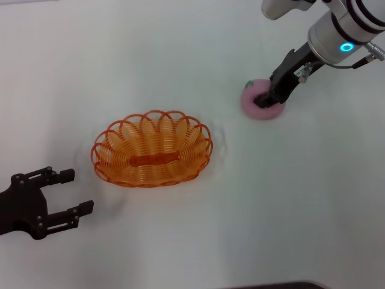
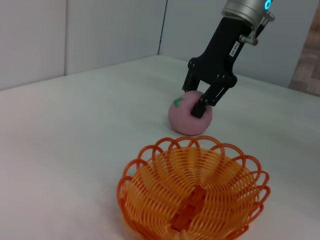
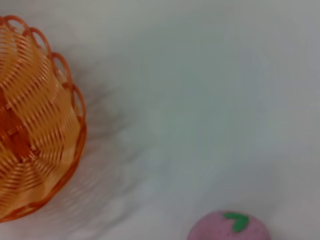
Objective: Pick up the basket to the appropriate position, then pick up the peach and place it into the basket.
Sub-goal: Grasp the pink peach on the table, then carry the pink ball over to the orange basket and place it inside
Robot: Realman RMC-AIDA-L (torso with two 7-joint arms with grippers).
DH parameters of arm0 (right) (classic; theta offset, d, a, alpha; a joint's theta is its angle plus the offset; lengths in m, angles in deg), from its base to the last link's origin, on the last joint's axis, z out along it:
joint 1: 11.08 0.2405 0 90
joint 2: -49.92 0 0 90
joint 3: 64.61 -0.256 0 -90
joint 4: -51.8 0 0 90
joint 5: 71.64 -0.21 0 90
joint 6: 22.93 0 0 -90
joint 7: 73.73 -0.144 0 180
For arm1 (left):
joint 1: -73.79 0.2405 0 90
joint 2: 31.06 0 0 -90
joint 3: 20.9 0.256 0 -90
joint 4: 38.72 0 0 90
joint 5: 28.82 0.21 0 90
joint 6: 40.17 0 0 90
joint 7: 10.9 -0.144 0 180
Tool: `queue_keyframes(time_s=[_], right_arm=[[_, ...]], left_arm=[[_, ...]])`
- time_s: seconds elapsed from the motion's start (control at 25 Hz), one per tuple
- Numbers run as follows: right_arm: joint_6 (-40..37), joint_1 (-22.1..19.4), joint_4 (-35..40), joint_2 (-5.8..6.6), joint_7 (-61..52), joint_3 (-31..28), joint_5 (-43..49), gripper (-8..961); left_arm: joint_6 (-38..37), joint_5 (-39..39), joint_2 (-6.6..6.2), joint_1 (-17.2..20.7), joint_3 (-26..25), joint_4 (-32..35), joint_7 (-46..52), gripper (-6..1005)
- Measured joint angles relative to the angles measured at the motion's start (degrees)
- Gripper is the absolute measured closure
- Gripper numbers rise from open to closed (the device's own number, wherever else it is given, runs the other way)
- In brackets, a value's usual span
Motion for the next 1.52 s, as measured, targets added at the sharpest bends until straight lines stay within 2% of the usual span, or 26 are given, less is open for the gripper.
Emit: queue_keyframes(time_s=[0.12,0.32,0.8,1.24,1.52], right_arm=[[0.00,0.02,0.00,0.00,-0.01,0.14,-0.02,532],[0.00,0.00,0.00,0.00,-0.01,0.62,-0.01,617],[-0.90,-0.03,1.79,0.00,-0.01,0.68,-0.24,617],[-10.53,-4.02,16.31,0.31,0.70,0.09,-8.91,617],[-11.54,-4.38,17.15,0.16,1.77,0.67,-11.38,618]], left_arm=[[0.16,0.00,0.00,-0.04,0.00,-0.11,0.00,248],[0.15,0.00,0.00,-0.06,0.00,-0.09,0.06,248],[0.28,-0.01,0.00,-0.16,0.00,-0.12,0.12,248],[0.21,-0.34,-0.04,-0.32,0.00,0.02,0.37,248],[0.22,-0.11,-0.14,-0.85,-0.01,0.03,0.55,248]])
